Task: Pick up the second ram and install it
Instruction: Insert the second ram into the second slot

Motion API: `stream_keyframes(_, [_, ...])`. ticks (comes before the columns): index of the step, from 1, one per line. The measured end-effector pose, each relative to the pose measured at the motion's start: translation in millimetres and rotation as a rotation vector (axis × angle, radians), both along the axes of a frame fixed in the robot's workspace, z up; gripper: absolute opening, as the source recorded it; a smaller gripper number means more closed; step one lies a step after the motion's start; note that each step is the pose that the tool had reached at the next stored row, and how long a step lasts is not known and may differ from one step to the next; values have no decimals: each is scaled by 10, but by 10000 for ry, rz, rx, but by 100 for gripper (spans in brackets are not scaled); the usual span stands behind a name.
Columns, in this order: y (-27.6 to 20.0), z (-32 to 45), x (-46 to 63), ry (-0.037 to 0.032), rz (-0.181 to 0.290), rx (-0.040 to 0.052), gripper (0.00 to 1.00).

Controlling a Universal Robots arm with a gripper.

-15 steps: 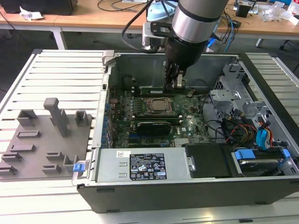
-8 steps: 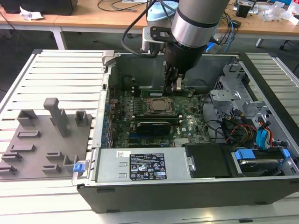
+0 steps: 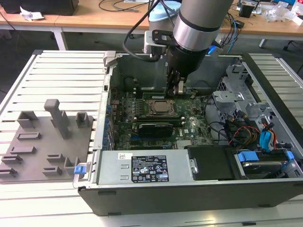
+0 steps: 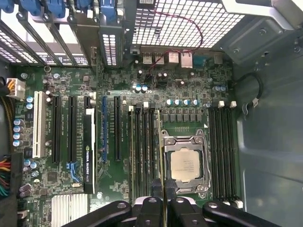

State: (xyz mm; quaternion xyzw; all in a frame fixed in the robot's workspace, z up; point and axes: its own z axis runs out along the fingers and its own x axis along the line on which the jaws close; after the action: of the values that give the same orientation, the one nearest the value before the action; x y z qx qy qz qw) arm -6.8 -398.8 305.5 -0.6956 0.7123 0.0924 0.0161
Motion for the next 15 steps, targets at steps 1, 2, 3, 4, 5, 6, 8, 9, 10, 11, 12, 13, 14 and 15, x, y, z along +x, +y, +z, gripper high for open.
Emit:
stream_keyframes(1, [0, -6, 0, 0, 0, 0, 13])
stream_keyframes(2, [0, -11, 0, 0, 0, 0, 13])
stream_keyframes(3, [0, -21, 0, 0, 0, 1, 13])
stream_keyframes(4, [0, -26, 0, 0, 0, 0, 13])
stream_keyframes(5, [0, -34, 0, 0, 0, 0, 13])
stream_keyframes(6, [0, -44, 0, 0, 0, 1, 13])
stream_keyframes(8, [0, -63, 0, 0, 0, 1, 13])
stream_keyframes(9, [0, -79, 0, 0, 0, 0, 13])
stream_keyframes(10, [2, -85, 0, 0, -1, -2, 13])
stream_keyframes(11, [16, -92, -1, 0, -2, 1, 13])
stream_keyframes(12, [30, -96, -5, 0, -1, 3, 13])
stream_keyframes(13, [35, -99, -11, 0, -1, 3, 13])
stream_keyframes(14, [37, -110, -17, 0, 0, 4, 13])
stream_keyframes(15, [37, -120, -18, 0, 2, 3, 13])
